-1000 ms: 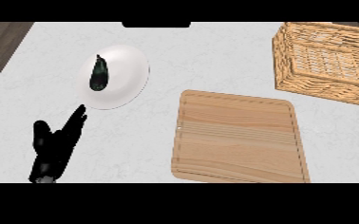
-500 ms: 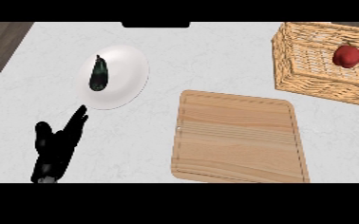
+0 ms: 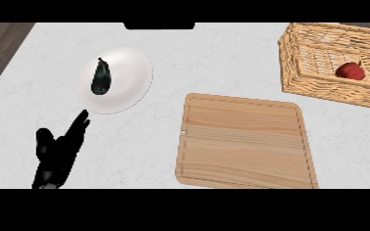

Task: Pick the bell pepper from the cutting board and place it in the basket

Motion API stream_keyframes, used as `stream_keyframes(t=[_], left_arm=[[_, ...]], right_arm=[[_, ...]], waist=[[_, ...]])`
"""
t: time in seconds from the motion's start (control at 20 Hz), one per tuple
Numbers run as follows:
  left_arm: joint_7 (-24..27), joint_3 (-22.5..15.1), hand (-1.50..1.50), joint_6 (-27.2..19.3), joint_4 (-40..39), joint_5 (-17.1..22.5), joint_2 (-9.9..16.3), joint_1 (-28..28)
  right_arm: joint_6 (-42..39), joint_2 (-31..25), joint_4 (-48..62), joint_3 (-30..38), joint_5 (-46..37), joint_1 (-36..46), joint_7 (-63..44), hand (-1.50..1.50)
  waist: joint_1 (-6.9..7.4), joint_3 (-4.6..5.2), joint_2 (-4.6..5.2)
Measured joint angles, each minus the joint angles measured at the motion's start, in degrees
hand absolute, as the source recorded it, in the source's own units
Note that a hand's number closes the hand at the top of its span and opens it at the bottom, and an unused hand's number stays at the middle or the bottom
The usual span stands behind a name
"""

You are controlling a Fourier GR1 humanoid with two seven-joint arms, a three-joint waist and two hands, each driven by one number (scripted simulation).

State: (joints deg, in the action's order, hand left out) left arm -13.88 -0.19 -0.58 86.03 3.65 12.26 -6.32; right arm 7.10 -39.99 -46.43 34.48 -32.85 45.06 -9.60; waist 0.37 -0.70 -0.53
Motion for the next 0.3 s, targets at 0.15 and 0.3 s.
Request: stream_keyframes(t=[0.15,0.3], left_arm=[[0.31,0.45,0.00,0.57,0.09,0.24,0.34,-0.42],[0.81,0.44,0.00,0.23,0.27,-0.09,-0.08,-0.84]], right_arm=[[-0.45,-2.00,-0.38,2.76,2.43,-1.44,-0.09,-1.50],[-1.24,-4.87,-0.22,5.18,4.05,-3.39,-0.29,-1.50]], waist=[[-0.35,0.02,-0.12],[-0.58,0.01,-0.16]])
